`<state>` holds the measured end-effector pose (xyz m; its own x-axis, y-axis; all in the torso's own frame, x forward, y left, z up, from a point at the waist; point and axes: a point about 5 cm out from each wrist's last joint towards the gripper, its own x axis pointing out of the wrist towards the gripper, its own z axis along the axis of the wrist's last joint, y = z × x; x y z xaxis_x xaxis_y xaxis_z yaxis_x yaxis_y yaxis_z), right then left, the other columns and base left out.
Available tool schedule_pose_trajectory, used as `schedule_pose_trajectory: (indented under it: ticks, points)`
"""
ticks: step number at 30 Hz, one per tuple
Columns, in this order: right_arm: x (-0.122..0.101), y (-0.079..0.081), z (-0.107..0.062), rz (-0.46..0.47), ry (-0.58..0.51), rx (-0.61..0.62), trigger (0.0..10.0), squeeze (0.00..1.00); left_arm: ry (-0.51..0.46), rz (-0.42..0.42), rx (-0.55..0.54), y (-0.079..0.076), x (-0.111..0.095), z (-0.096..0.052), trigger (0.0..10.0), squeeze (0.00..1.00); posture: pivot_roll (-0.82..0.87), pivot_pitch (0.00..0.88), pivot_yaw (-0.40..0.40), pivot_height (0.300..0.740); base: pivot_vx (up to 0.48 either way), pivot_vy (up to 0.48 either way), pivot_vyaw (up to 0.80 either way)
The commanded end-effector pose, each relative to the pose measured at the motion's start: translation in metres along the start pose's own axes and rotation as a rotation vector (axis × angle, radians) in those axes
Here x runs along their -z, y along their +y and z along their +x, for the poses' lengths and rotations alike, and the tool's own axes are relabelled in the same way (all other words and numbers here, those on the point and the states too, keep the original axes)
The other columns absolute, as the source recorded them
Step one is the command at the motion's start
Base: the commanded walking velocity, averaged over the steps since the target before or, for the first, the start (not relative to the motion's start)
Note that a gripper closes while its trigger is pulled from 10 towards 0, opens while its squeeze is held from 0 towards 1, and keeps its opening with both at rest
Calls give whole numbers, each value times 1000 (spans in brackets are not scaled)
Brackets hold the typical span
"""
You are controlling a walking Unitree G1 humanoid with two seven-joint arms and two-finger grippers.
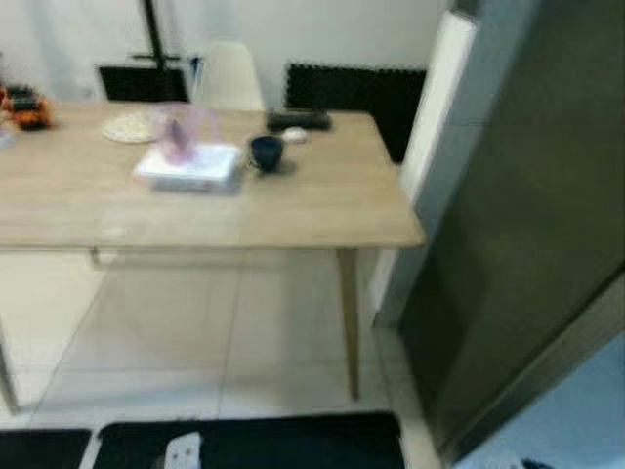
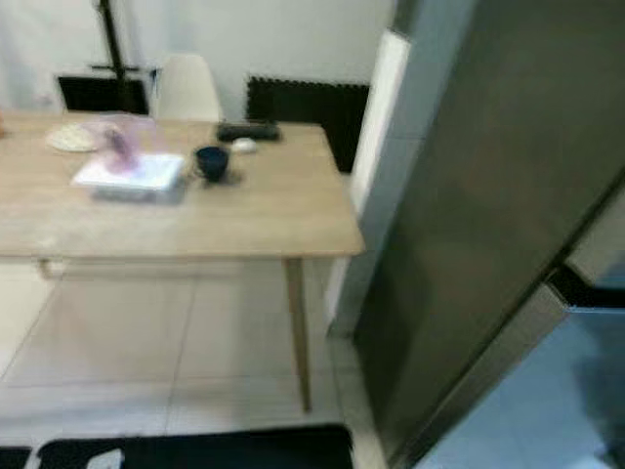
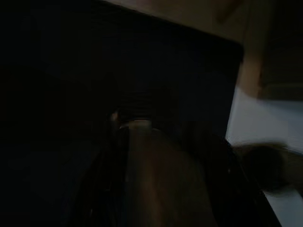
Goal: Restocking fridge
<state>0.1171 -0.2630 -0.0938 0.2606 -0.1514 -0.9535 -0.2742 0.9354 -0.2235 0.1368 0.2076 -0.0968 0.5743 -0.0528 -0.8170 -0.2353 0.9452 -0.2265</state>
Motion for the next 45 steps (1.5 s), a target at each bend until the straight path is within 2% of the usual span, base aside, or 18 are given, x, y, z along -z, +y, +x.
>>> schedule_pose_trajectory:
  ticks: [1, 7, 13, 33, 35, 45]
  points:
    - [11, -7, -1, -8, 37, 18, 10000, 0, 35, 0, 10, -5, 8, 0, 10000, 0, -97, 0, -50, 740, 0, 0, -744]
    - [14, -6, -1, 11, 38, 10, 10000, 0, 32, 1, 10, -4, 12, -1, 10000, 0, -92, 0, -55, 740, 0, 0, -721]
    - [12, -6, -1, -12, 34, 11, 10000, 0, 37, 11, 10, -4, 14, -2, 10000, 0, -92, 0, -54, 740, 0, 0, 0]
    - [5, -5, -1, -43, 19, 1, 10000, 0, 33, -7, 13, -8, 11, 0, 10000, 0, -85, 0, -70, 740, 0, -427, 0]
    - [3, -6, -1, -44, 17, 1, 10000, 0, 37, -38, -2, -9, 12, 1, 10000, 0, -85, 0, -70, 740, 0, 0, 0]
    - [-3, -8, -1, -41, 5, 3, 10000, 0, 45, -19, -24, -7, 10, 1, 10000, 0, -81, 0, -65, 740, 0, 0, 0]
